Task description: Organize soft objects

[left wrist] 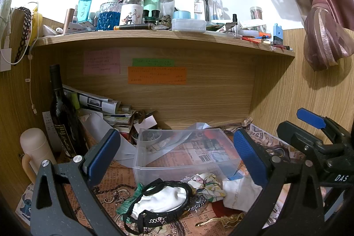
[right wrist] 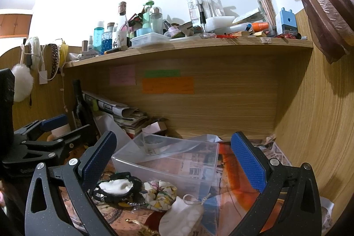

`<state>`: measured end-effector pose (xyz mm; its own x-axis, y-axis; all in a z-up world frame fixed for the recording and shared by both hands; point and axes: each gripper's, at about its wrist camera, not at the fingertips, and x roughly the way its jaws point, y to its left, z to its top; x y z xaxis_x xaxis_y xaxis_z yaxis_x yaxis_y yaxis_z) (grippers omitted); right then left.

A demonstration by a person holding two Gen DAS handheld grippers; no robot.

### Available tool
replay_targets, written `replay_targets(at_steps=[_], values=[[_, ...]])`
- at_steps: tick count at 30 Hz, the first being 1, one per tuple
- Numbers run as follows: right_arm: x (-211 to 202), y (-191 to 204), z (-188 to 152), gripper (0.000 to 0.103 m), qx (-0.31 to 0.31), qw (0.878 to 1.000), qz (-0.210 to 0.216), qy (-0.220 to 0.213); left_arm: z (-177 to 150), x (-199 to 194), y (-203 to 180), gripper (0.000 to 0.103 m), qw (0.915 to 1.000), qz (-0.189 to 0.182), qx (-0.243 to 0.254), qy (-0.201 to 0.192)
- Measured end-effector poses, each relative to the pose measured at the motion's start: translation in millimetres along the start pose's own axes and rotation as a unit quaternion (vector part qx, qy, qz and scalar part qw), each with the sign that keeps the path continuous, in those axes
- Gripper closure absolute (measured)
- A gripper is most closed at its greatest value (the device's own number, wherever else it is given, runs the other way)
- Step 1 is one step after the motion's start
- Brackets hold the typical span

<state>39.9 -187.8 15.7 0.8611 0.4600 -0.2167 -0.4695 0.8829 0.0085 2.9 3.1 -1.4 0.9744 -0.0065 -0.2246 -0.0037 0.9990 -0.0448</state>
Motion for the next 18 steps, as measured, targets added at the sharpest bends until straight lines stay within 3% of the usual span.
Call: replay_targets(at_steps=[18], values=[[0.5,-0.7,1.5,0.000,0.001,1.000,0.000,0.000,0.0,0.0,-0.2,0.000,1.0000,0.000,0.000,0.000]])
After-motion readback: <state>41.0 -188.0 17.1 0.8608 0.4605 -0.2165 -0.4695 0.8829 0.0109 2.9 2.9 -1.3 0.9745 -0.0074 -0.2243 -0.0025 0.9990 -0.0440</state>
